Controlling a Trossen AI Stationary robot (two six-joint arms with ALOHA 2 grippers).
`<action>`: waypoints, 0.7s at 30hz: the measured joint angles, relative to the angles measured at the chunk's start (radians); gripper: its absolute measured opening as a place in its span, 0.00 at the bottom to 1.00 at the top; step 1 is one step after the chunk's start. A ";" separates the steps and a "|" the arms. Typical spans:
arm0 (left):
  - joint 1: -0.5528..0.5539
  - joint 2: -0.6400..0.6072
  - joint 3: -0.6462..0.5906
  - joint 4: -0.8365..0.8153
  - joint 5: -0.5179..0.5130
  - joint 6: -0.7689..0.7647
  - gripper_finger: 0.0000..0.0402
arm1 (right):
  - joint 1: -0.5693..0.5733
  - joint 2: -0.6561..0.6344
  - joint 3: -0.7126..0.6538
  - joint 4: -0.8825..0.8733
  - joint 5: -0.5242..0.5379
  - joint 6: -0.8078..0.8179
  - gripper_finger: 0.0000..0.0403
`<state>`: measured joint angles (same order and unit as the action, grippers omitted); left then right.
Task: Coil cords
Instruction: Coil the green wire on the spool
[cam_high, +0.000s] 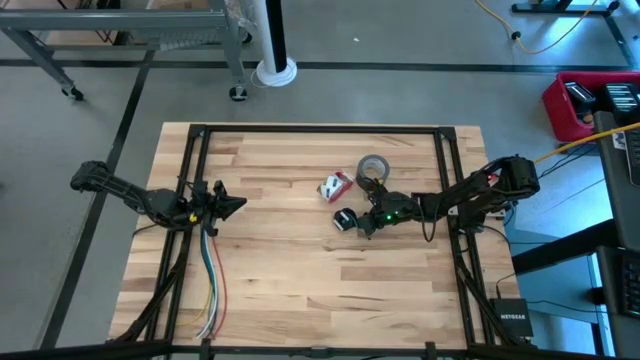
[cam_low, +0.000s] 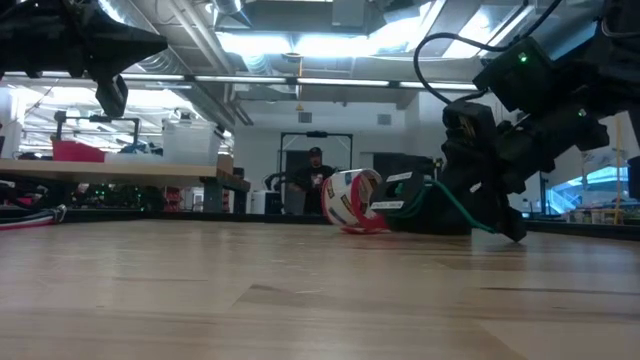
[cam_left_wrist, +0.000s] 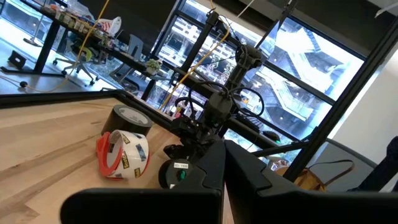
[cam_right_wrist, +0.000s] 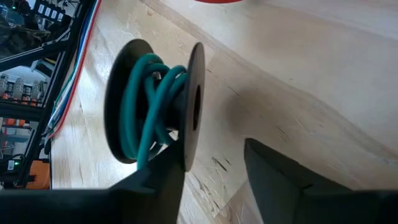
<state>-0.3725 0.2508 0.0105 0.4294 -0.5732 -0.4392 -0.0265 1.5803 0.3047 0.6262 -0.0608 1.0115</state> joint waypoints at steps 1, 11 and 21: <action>0.000 0.000 0.000 0.000 0.000 0.000 0.00 | 0.000 0.000 0.000 0.000 0.000 0.000 0.42; 0.000 0.000 0.000 0.000 0.000 -0.007 0.00 | 0.000 0.002 -0.002 0.016 0.006 0.013 0.47; 0.000 0.000 0.000 -0.008 0.000 -0.114 0.00 | -0.001 0.000 0.001 0.016 0.019 0.209 0.40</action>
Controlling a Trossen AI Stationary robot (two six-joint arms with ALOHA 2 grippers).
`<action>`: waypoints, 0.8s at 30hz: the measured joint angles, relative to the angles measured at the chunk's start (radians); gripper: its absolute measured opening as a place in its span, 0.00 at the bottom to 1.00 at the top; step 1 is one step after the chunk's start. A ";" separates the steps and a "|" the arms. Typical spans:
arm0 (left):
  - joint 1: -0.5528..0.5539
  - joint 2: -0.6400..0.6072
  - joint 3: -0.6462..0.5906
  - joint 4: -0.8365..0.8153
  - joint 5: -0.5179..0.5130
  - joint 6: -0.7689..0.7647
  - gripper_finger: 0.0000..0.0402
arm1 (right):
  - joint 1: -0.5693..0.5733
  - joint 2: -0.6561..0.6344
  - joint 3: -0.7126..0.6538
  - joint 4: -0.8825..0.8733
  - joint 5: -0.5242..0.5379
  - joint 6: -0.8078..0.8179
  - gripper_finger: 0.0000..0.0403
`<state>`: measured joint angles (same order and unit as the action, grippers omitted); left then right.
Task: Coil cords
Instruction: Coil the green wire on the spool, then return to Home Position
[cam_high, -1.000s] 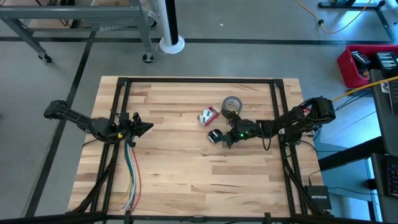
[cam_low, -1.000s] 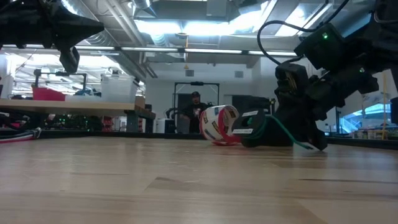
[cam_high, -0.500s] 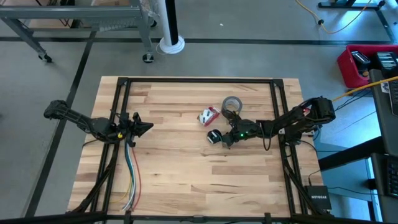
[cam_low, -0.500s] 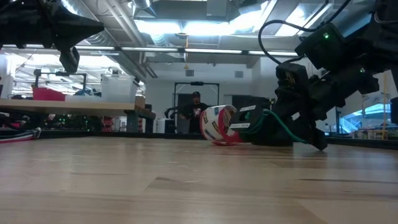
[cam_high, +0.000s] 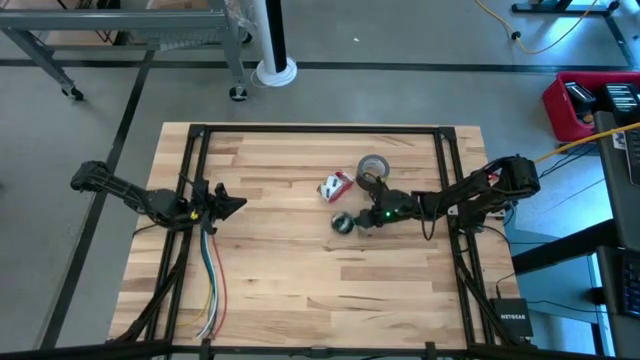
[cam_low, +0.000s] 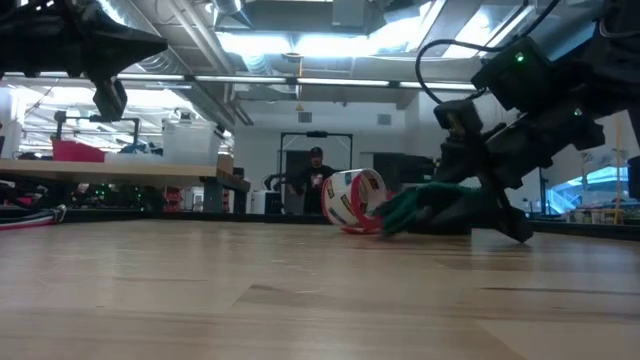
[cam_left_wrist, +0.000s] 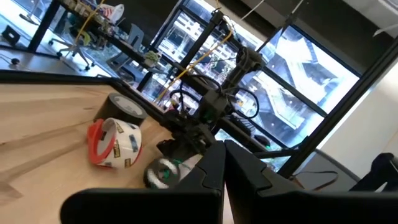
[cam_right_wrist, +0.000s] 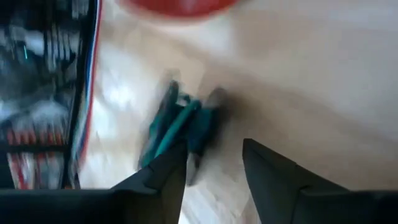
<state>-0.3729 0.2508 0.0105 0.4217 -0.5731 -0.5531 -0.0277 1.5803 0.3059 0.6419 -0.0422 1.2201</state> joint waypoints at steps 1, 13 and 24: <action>0.000 0.000 0.000 0.000 0.000 -0.006 0.00 | -0.001 0.000 0.003 -0.003 -0.031 -0.021 0.39; 0.000 0.000 0.000 0.000 0.000 0.003 0.00 | 0.002 0.001 0.021 -0.073 -0.051 -0.155 0.37; 0.000 0.000 0.000 0.000 0.000 -0.063 0.00 | 0.002 0.001 0.018 -0.052 -0.051 -0.151 0.37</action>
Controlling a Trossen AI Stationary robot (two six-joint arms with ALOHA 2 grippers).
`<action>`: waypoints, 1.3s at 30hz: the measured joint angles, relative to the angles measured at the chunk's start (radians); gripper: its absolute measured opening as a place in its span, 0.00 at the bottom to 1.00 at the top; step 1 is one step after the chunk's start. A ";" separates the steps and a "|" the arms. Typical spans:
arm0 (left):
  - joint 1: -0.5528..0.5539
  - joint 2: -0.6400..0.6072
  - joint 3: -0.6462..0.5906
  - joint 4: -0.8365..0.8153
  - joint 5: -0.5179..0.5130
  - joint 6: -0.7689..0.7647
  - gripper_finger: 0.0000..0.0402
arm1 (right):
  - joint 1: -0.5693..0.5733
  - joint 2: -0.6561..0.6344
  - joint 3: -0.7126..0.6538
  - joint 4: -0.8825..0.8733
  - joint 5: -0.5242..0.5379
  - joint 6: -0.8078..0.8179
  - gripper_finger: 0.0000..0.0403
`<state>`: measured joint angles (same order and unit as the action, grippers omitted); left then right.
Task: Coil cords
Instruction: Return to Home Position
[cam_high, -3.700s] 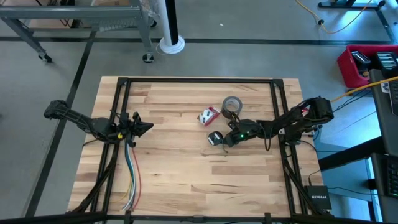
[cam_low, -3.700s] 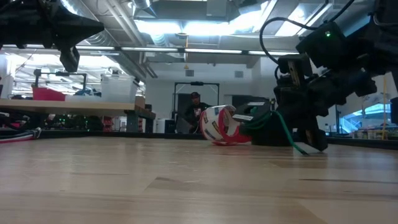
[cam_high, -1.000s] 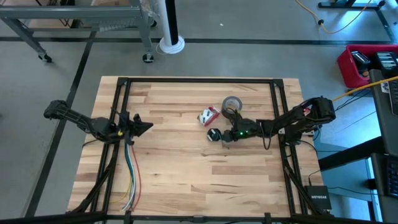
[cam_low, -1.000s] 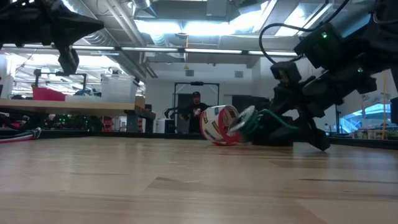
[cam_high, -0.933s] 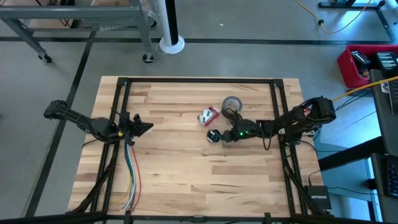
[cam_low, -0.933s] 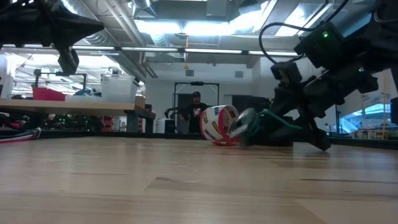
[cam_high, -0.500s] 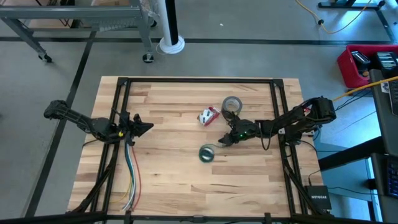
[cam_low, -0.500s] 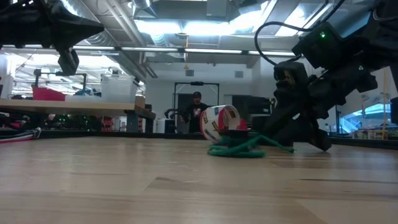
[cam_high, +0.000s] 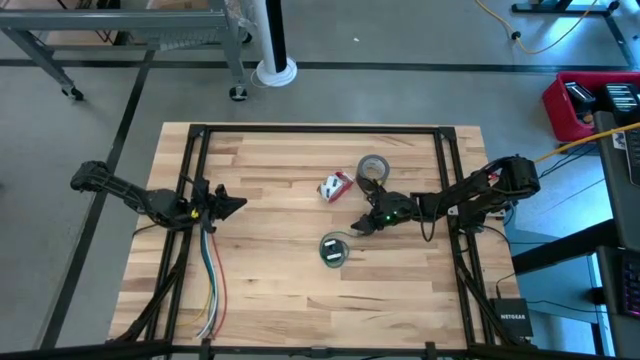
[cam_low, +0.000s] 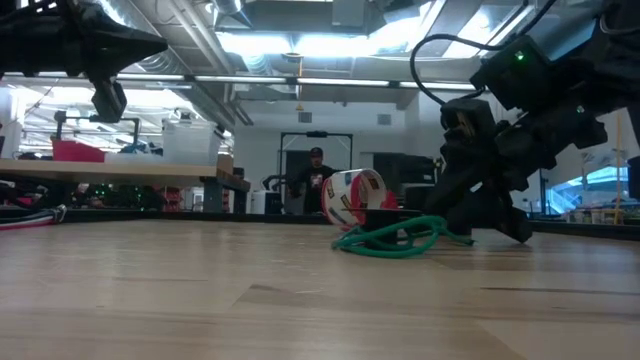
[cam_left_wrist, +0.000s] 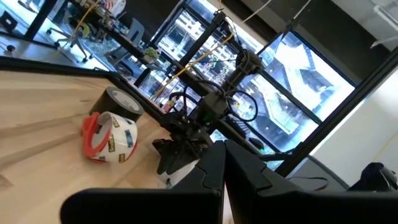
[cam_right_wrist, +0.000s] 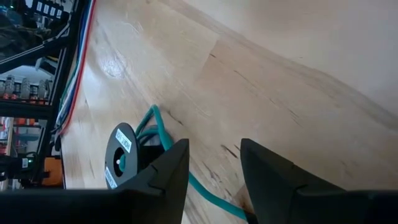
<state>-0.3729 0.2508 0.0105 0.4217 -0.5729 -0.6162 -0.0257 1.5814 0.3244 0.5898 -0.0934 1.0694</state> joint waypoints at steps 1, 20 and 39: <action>0.000 0.000 0.000 0.000 0.000 -0.008 0.00 | 0.000 0.000 -0.001 0.003 -0.001 0.000 0.37; 0.000 -0.026 0.018 0.108 0.000 0.281 0.00 | -0.002 -0.246 0.146 0.133 -0.241 0.036 0.34; 0.000 -0.246 0.019 -0.023 -0.006 0.520 0.00 | -0.001 -0.736 0.298 -0.521 -0.117 -0.215 0.01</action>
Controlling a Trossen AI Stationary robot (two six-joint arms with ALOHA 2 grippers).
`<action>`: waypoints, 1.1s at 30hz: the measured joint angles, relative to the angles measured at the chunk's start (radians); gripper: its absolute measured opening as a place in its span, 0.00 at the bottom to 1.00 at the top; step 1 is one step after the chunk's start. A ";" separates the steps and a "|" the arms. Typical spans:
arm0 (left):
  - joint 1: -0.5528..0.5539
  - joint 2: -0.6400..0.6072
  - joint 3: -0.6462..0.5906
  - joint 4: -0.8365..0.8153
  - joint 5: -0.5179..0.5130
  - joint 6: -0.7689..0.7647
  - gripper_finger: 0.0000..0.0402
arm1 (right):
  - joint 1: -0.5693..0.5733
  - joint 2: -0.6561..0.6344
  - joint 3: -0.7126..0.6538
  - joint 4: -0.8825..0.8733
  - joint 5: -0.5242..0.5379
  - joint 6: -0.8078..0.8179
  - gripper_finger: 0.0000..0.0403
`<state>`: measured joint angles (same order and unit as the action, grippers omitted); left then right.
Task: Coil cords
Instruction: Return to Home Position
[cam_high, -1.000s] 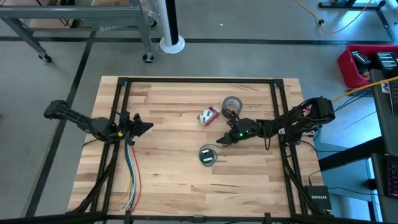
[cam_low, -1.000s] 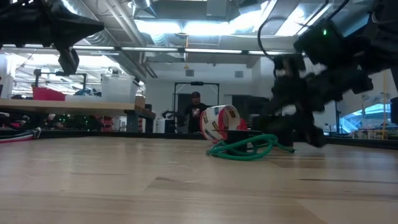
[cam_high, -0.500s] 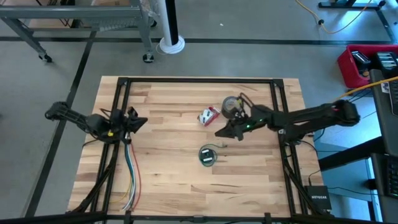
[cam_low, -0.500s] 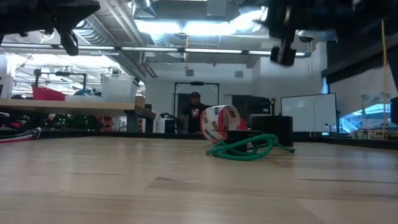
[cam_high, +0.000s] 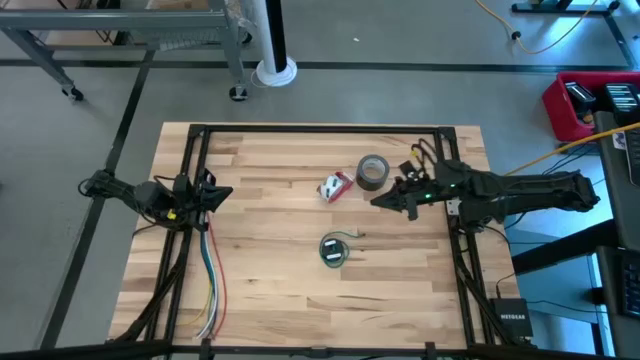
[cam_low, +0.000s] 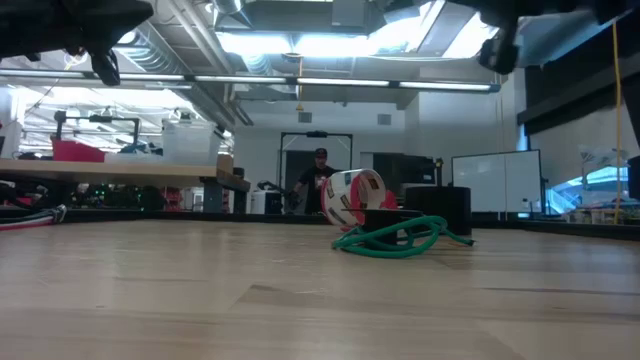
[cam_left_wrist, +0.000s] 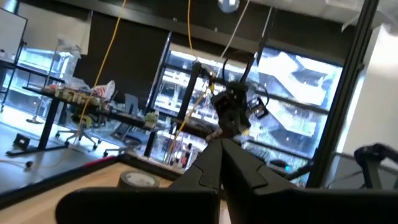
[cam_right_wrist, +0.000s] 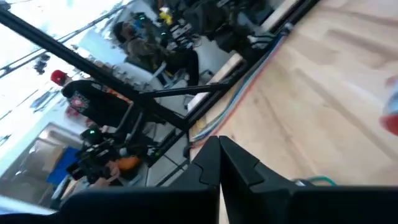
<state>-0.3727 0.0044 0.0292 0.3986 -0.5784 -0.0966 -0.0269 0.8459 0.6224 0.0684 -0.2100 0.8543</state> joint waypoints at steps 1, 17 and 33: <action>0.000 0.000 0.000 -0.012 -0.002 0.000 0.00 | 0.000 -0.025 -0.001 -0.037 0.018 -0.004 0.01; 0.000 0.000 0.000 -0.103 -0.010 -0.030 0.00 | 0.000 -0.256 -0.024 -0.480 0.159 0.012 0.01; 0.000 0.000 0.000 -0.104 -0.010 -0.080 0.00 | 0.000 -0.269 -0.395 -0.059 0.038 0.180 0.01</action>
<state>-0.3725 0.0044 0.0292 0.2943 -0.5880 -0.1767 -0.0265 0.5770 0.2276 0.0095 -0.1715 1.0342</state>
